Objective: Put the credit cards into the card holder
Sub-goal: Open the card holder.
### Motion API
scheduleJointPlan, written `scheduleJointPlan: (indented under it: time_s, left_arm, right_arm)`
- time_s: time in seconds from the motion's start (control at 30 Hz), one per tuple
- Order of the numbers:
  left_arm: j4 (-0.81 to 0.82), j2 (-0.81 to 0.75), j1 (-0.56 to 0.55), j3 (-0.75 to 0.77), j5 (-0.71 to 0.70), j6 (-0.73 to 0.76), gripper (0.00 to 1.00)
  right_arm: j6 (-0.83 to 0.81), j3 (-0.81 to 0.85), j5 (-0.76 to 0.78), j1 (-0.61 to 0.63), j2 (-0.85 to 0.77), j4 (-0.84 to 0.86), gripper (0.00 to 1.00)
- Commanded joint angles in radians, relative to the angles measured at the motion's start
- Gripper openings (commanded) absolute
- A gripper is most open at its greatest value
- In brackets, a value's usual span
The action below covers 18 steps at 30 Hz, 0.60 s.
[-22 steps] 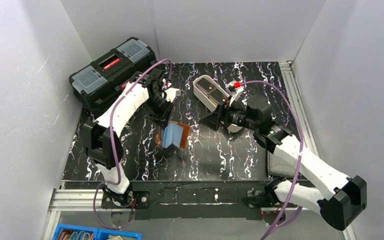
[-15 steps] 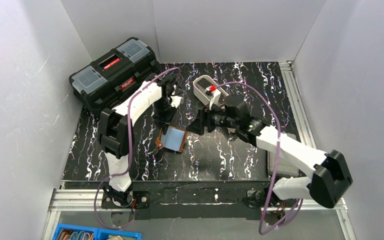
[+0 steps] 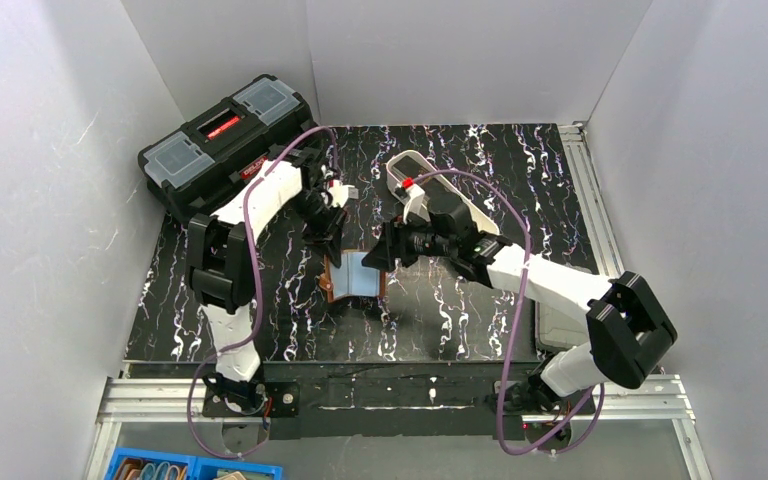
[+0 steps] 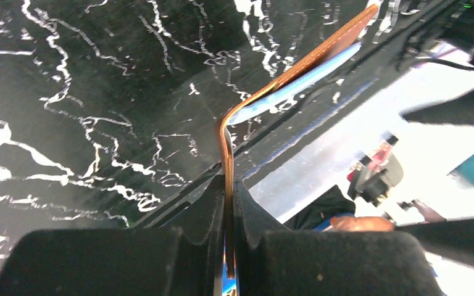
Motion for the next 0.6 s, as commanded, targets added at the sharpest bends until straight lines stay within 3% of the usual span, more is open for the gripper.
scheduleJointPlan:
  time_s: [0.0, 0.27, 0.4, 0.57]
  left_arm:
    - [0.028, -0.061, 0.038, -0.047, 0.263, 0.118, 0.00]
    - [0.029, -0.021, 0.050, -0.073, 0.408, 0.241, 0.00]
    - [-0.028, -0.019, 0.060, -0.034, 0.527, 0.334, 0.00]
    - [-0.133, 0.029, 0.065, 0.036, 0.559, 0.408, 0.00]
  right_arm:
    - [0.027, -0.084, 0.034, -0.028, -0.033, 0.070, 0.71]
    - [0.056, -0.175, -0.011, -0.109, -0.020, 0.088, 0.69]
    - [0.066, -0.181, -0.088, -0.127, -0.011, 0.131, 0.68]
    - [0.104, -0.193, -0.185, -0.142, -0.015, 0.200, 0.66]
